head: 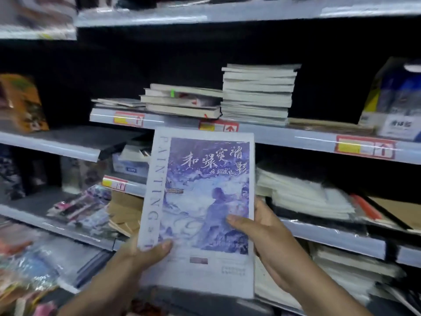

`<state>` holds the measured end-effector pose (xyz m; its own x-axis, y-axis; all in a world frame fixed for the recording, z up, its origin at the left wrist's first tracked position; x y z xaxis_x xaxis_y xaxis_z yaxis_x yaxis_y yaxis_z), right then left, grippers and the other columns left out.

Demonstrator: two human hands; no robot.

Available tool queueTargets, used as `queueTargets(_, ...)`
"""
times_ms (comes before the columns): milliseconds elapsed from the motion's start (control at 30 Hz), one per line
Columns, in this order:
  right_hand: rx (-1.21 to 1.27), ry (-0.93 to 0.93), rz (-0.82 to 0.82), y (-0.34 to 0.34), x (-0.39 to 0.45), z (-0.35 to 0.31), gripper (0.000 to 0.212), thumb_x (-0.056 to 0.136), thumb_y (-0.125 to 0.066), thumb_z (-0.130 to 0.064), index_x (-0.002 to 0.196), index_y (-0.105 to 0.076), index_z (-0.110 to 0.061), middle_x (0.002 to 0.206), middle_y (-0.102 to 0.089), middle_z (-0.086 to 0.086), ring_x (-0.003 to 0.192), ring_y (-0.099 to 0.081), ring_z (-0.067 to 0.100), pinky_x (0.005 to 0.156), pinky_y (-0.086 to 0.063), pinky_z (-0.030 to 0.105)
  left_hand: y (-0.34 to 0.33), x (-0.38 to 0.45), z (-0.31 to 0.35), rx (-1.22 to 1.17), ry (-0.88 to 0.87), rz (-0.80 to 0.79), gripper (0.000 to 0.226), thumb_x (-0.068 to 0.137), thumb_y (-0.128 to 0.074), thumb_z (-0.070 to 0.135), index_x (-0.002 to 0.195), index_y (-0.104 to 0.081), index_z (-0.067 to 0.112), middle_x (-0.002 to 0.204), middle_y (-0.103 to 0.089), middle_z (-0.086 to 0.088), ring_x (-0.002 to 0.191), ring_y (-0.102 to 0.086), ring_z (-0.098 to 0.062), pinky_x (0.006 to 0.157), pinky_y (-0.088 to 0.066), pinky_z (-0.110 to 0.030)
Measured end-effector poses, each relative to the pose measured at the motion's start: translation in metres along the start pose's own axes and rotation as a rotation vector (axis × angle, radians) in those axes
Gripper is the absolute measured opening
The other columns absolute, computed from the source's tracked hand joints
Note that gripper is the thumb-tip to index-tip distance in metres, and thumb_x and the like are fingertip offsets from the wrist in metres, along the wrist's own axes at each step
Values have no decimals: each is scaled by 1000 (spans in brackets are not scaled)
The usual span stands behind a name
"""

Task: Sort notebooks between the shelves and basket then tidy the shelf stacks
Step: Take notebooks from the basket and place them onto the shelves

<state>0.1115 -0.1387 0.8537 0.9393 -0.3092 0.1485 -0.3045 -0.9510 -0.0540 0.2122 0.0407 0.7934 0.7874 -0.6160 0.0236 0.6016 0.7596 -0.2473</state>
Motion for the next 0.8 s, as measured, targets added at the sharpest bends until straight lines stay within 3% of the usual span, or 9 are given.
queueTargets(100,-121,63,-21,-10,11,-28,47,93,-65,-14,130,-51,-38,116,-72,-12,105,-69,12,99,-51,43,9,10,49,83,-109,-14,62,50,-94,42,101,-75,12,94,-73,-22,61,-65,-34,51,-49,-34)
queueTargets(200,-221,144,-78,-23,21,-62,54,86,-69,-25,130,-47,-45,117,-70,-16,106,-68,10,100,-50,47,21,22,94,108,-177,43,74,53,-92,46,104,-67,-1,77,-64,-21,41,-53,-23,35,-41,-24)
queueTargets(267,-257,183,-109,-35,30,-87,58,80,-67,-27,131,-47,-44,118,-70,-14,106,-69,12,96,-52,48,28,33,125,90,-198,45,65,69,-85,37,109,-60,-8,77,-62,-21,41,-48,-22,36,-37,-20)
queueTargets(367,-239,243,-97,-48,54,-122,50,88,-66,-10,130,-52,-35,114,-73,-7,102,-71,15,88,-57,41,34,53,168,80,-192,32,63,71,-83,41,114,-64,-1,96,-69,-17,72,-52,-26,58,-36,-27)
queueTargets(467,-179,216,-44,-56,87,-149,36,92,-62,-5,125,-58,-21,112,-74,0,97,-72,18,79,-59,35,42,75,205,77,-108,83,32,85,-69,30,104,-64,4,66,-69,-7,40,-51,-12,33,-31,-14)
queueTargets(600,-77,98,22,-65,134,-171,7,94,-59,-4,97,-64,-8,85,-71,7,62,-67,14,51,-56,25,47,102,243,15,3,67,18,95,-54,17,109,-58,7,75,-66,-9,49,-51,-11,26,-28,-10)
queueTargets(667,-82,70,64,-67,155,-185,12,95,-60,-5,84,-59,-8,76,-64,8,55,-62,14,45,-52,22,52,118,258,-34,47,59,16,94,-48,12,108,-52,7,81,-65,-15,46,-53,-10,27,-30,-9)
queueTargets(800,-89,-5,130,-69,193,-208,13,99,-58,-12,89,-57,-4,72,-62,11,53,-61,15,38,-49,20,56,155,288,-105,84,22,27,93,-40,7,115,-52,-3,94,-70,-24,62,-72,-21,32,-38,-8)
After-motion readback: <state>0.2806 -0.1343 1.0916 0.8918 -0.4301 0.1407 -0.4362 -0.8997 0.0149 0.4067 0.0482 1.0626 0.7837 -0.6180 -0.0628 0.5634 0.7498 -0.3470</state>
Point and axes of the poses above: each hand's wrist, its own x-axis towards the middle knuckle, its own y-axis out of the back of the hand, z = x × y, the point moved 8 cm from there along x, towards the middle knuckle
